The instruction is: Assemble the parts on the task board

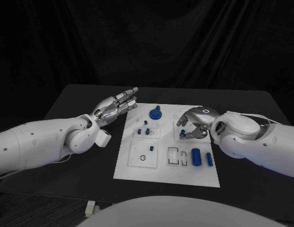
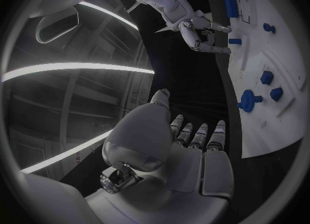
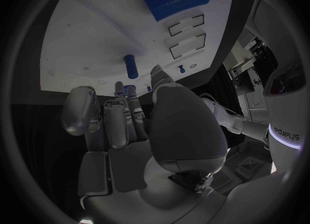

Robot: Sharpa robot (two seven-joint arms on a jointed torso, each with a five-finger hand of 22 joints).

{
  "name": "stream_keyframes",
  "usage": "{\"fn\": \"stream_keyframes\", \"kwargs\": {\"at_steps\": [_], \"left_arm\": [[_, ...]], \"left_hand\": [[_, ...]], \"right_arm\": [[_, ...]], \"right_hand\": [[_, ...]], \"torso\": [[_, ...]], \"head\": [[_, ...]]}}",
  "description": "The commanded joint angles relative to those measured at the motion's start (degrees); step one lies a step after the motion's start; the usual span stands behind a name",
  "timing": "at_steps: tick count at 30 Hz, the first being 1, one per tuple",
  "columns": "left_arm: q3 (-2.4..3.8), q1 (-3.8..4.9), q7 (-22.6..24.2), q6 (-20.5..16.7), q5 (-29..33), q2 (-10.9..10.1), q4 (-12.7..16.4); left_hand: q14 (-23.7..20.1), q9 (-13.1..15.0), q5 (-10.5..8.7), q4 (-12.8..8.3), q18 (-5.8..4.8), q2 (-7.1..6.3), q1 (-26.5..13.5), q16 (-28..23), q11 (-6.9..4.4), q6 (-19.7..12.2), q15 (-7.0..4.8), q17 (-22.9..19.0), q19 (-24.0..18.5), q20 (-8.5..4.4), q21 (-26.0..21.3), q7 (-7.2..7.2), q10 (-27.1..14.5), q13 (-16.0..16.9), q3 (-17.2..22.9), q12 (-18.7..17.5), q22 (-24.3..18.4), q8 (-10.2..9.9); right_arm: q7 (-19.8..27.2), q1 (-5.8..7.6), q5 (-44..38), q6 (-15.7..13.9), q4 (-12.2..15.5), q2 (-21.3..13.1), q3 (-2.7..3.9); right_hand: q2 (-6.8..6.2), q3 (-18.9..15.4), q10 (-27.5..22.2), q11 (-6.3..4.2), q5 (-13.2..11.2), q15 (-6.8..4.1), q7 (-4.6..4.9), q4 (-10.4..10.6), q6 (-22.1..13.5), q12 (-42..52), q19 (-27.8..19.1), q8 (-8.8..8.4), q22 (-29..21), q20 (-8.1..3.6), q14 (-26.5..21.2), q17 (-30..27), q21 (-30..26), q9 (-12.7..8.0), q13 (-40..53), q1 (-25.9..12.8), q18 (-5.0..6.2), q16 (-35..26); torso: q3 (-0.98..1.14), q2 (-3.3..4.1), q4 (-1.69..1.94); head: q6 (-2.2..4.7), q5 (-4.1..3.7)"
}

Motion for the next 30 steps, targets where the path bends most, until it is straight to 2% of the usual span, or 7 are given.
{"fn": "stream_keyframes", "kwargs": {"at_steps": [1,3,6,12,15,20,30], "left_arm": [[0.05,-0.08,0.73,0.37,0.34,0.1,0.11],[0.05,-0.09,0.73,0.41,0.34,0.1,0.12],[0.05,-0.1,0.73,0.46,0.34,0.12,0.13],[0.05,-0.14,0.71,0.56,0.34,0.21,0.07],[0.05,-0.15,0.7,0.57,0.34,0.21,0.07],[0.05,-0.18,0.7,0.6,0.34,0.23,0.03],[0.05,-0.3,0.58,0.72,0.34,0.38,-0.09]], "left_hand": [[-0.01,0.05,0.18,-0.35,0.5,0.32,0.24,-0.2,0.24,0.02,0.17,-0.07,0.34,-0.06,0.05,0.41,0.03,-0.08,0.04,-0.2,0.01,0.35],[-0.02,0.06,0.22,-0.38,0.5,0.32,0.25,-0.2,0.25,0.03,0.17,-0.07,0.35,-0.06,0.05,0.42,0.03,-0.08,0.04,-0.2,0.02,0.35],[0.0,0.06,0.31,-0.47,0.5,0.23,0.28,-0.2,0.28,0.07,0.19,-0.06,0.37,-0.05,0.06,0.44,0.03,-0.08,0.01,-0.2,0.03,0.35],[0.01,0.06,0.54,-0.65,0.5,0.17,0.33,-0.19,0.25,0.1,0.26,-0.06,0.38,-0.04,0.06,0.62,0.03,-0.08,0.0,-0.2,0.02,0.36],[0.02,0.06,0.59,-0.68,0.5,0.18,0.34,-0.19,0.25,0.1,0.28,-0.06,0.39,-0.04,0.06,0.64,0.03,-0.08,0.0,-0.2,0.02,0.36],[0.02,0.06,0.65,-0.73,0.5,0.18,0.37,-0.18,0.25,0.11,0.3,-0.06,0.41,-0.04,0.07,0.67,0.03,-0.08,0.01,-0.2,0.04,0.36],[0.02,0.07,0.83,-0.9,0.49,0.29,0.48,-0.18,0.27,0.14,0.36,-0.05,0.41,-0.04,0.07,0.74,0.03,-0.08,0.11,-0.2,0.02,0.36]], "right_arm": [[-0.09,-0.55,0.06,1.03,-0.7,0.36,0.03],[0.04,-0.77,0.06,1.22,-0.99,0.54,0.03],[0.11,-0.97,0.06,1.6,-1.43,0.79,0.03],[0.59,-1.17,0.06,1.57,-2.54,1.45,0.03],[1.01,-1.21,0.06,1.91,-2.72,1.6,0.03],[1.68,-1.27,0.06,1.94,-2.98,1.85,0.03],[2.68,-1.39,0.06,0.81,-3.19,2.13,0.03]], "right_hand": [[0.98,0.71,0.78,-0.12,2.87,-0.31,-0.08,-1.29,0.77,0.3,-0.31,0.18,8.55,-0.33,2.53,-0.04,0.11,0.05,0.05,2.5,-0.4,-0.52],[1.68,1.14,1.39,-0.24,5.14,-0.41,-0.23,-2.5,2.03,0.32,-0.38,0.52,8.53,-0.42,2.5,-0.16,0.09,0.21,0.07,3.75,-0.39,-0.59],[2.02,1.37,2.17,-0.38,6.57,-0.52,-0.14,-3.32,2.78,0.36,-0.43,0.55,8.53,-0.51,2.49,-0.25,0.11,0.21,0.09,4.38,-0.38,-0.64],[2.33,1.57,2.85,-0.52,6.84,-0.63,0.38,-3.74,3.93,0.35,-0.55,0.79,8.45,-0.6,2.36,-0.71,-0.14,0.28,0.1,4.59,-0.33,-0.99],[2.67,2.04,3.66,-0.68,7.35,-0.75,-0.06,-4.17,4.6,0.46,-0.78,0.83,8.31,-0.7,2.17,-1.2,-0.68,0.28,0.11,5.12,-0.23,-1.4],[2.89,2.72,5.01,-0.97,7.5,-0.99,0.2,-4.52,5.94,0.57,-0.79,1.05,8.35,-0.89,2.18,-1.26,-0.53,0.36,0.1,5.67,-0.26,-1.46],[2.91,4.58,8.47,-1.87,7.03,-1.71,0.04,-4.52,9.46,0.55,-0.79,1.83,8.38,-1.51,2.18,-1.52,-0.42,0.98,0.1,6.6,-0.27,-1.69]], "torso": [[-0.02,-0.01,-0.05],[0.0,0.0,-0.04],[0.01,0.01,-0.03],[0.0,0.01,-0.02],[0.0,0.03,0.01],[-0.01,-0.01,-0.03],[0.0,-0.02,-0.03]], "head": [[-0.01,0.07],[-0.01,0.11],[-0.01,0.01],[-0.01,-0.18],[-0.01,-0.17],[-0.01,-0.09],[-0.01,0.06]]}}
